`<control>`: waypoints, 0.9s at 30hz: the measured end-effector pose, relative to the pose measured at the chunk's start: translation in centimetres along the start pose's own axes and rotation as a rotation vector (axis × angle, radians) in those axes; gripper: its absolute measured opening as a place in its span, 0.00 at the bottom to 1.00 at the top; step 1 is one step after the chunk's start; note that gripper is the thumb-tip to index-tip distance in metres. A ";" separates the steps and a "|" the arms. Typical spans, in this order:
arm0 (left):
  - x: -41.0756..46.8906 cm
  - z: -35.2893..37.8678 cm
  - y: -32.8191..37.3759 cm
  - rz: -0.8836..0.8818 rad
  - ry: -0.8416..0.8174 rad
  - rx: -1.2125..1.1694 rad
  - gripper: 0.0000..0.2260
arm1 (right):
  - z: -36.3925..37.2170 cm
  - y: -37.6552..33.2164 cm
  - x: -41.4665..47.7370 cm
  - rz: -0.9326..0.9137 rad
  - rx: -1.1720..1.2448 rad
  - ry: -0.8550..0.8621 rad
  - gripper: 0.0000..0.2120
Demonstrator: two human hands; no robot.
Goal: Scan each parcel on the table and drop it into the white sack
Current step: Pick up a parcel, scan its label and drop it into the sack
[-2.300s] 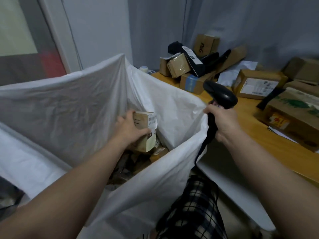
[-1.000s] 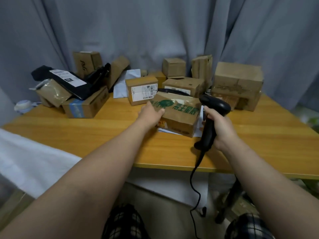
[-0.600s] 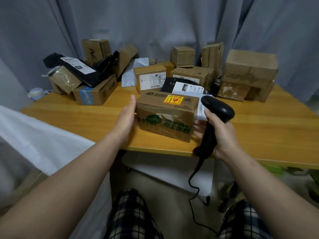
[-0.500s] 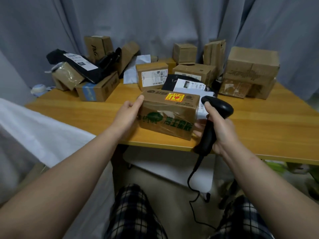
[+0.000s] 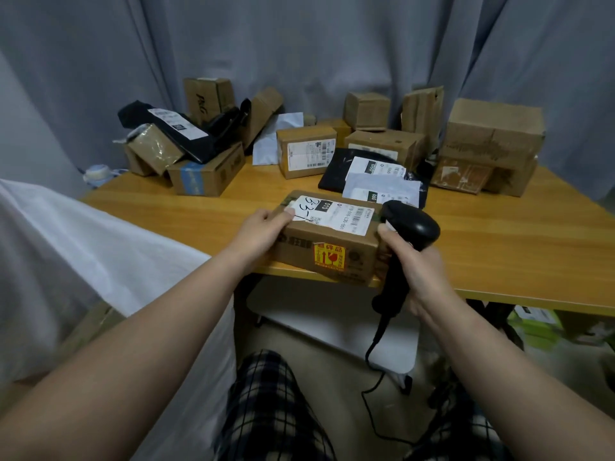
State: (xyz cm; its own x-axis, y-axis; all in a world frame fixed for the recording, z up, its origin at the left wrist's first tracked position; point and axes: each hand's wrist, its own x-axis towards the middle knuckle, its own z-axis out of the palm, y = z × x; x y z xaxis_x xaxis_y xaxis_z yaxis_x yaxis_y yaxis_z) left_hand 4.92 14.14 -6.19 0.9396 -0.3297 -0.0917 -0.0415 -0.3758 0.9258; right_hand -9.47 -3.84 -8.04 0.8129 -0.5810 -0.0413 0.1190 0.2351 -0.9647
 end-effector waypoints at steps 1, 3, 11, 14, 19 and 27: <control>0.1 0.3 -0.1 0.002 -0.002 -0.007 0.24 | 0.3 0.0 -0.1 -0.006 -0.022 0.003 0.17; 0.1 0.5 -0.1 0.008 -0.006 -0.053 0.19 | 0.6 0.1 -0.1 -0.017 -0.039 0.028 0.16; 0.5 -1.0 1.4 0.072 -0.041 -0.184 0.29 | 0.3 -0.4 0.5 -0.085 0.047 0.047 0.13; 0.5 -1.7 1.4 0.233 -0.072 -0.042 0.46 | 0.4 -1.3 1.0 -0.081 0.111 0.013 0.12; 0.4 -1.6 1.8 0.386 -0.205 0.028 0.35 | 1.0 -3.4 1.7 -0.207 0.167 -0.024 0.11; 0.4 0.2 2.5 0.439 -0.052 0.341 0.26 | 2.3 -5.9 3.2 -0.392 -0.027 -0.088 0.09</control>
State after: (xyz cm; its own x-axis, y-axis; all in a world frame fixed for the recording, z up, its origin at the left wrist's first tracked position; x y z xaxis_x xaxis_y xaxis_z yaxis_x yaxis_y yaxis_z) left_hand 5.15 12.93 -3.96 0.7920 -0.5571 0.2498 -0.5406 -0.4498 0.7110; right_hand -6.24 -5.30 -1.88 0.7545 -0.5535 0.3526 0.4159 -0.0124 -0.9093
